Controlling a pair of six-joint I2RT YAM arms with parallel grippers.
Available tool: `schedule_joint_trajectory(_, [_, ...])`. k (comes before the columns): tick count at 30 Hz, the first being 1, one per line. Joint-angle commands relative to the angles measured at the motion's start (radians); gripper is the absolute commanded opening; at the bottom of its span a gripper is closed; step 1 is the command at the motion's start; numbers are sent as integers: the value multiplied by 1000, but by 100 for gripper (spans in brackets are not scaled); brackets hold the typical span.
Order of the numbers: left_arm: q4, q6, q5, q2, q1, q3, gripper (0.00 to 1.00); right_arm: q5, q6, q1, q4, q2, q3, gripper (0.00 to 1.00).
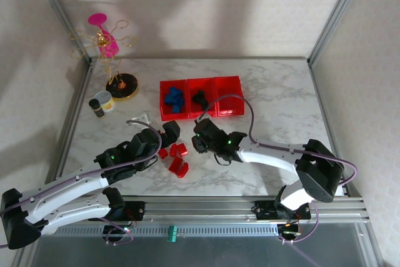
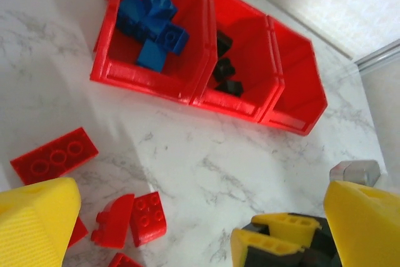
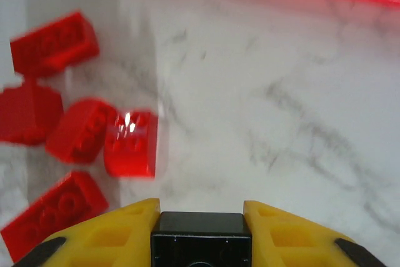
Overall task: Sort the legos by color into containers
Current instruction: Pick up the lego from the bottom-center of the table, then place the lego in the container.
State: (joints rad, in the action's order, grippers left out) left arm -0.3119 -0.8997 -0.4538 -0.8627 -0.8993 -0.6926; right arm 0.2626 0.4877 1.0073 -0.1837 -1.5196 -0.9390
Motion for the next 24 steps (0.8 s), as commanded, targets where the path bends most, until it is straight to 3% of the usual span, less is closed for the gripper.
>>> schedule_joint_trajectory(1, [-31, 53, -40, 12, 38, -21, 100, 13, -68, -56, 43, -60, -83, 30])
schedule_joint_trajectory(13, [22, 113, 84, -22, 195, -20, 100, 19, -193, -221, 143, -358, -419, 30])
schedule_joint_trajectory(24, [73, 144, 159, -115, 253, -65, 100, 44, -262, -308, 142, -583, -640, 33])
